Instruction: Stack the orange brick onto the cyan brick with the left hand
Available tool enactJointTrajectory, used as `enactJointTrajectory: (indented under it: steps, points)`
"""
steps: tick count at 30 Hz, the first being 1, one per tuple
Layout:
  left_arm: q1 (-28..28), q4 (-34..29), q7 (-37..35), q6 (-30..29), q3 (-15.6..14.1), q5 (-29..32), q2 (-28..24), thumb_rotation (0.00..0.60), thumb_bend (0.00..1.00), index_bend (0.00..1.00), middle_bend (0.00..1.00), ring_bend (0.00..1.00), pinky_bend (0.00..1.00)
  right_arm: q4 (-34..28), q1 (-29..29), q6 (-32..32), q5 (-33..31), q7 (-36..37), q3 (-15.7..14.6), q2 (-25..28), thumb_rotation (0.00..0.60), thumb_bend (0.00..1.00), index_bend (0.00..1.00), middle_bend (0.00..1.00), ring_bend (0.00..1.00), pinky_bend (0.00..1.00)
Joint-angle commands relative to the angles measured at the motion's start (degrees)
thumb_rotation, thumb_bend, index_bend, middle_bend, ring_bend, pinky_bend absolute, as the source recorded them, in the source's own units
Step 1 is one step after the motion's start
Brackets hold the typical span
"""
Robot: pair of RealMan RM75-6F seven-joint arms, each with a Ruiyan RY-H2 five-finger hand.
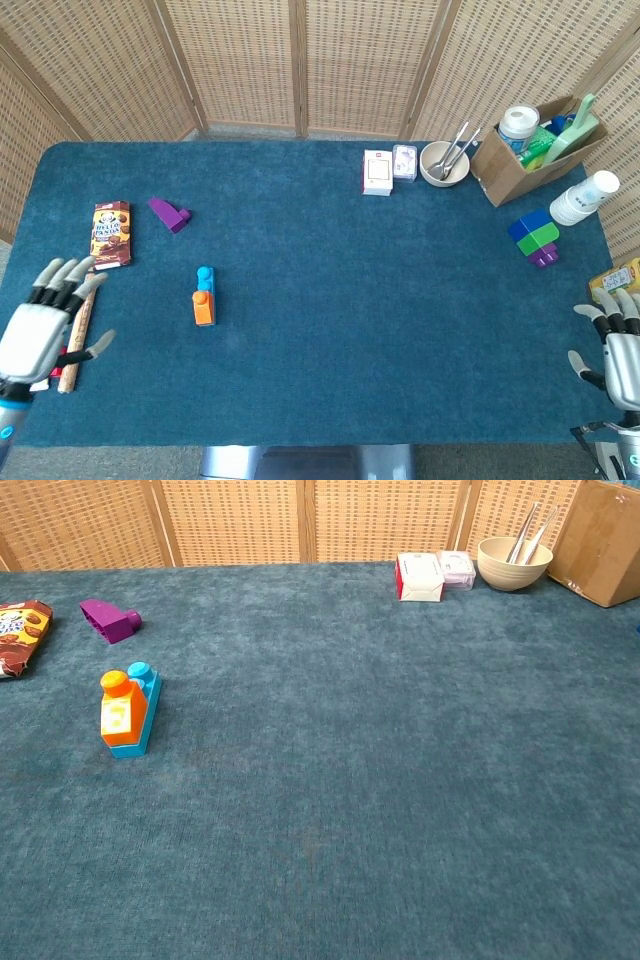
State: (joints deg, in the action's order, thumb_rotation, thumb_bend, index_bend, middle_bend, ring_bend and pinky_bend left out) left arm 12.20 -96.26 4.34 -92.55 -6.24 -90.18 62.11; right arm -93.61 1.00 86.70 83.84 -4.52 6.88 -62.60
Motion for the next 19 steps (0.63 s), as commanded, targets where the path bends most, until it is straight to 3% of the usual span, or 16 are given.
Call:
enactJointTrajectory:
  steps: [1, 8, 19]
  points:
    - [-5.33, -0.62, 1.24, -3.78, -2.24, 1.25, -1.08, 0.455, 0.33, 0.17, 0.05, 0.0, 0.0, 0.1, 0.41, -0.2, 0.84, 0.08, -0.32, -0.08, 0.6, 0.22, 0.29, 0.16, 0.0, 0.0]
    - [-12.99, 1.13, -1.35, -8.74, -3.97, 2.04, -0.72, 0.465, 0.33, 0.2, 0.08, 0.0, 0.0, -0.23, 1.23, -0.33, 2.4, -0.11, -0.87, -0.41, 0.598, 0.22, 0.28, 0.16, 0.0, 0.0]
    - [-16.33, 2.17, -2.99, -10.34, -2.46, 0.63, -0.1, 0.471, 0.33, 0.23, 0.08, 0.0, 0.0, -0.48, 1.37, -0.01, 3.69, 0.76, -1.9, -0.43, 0.599, 0.22, 0.28, 0.16, 0.0, 0.0]
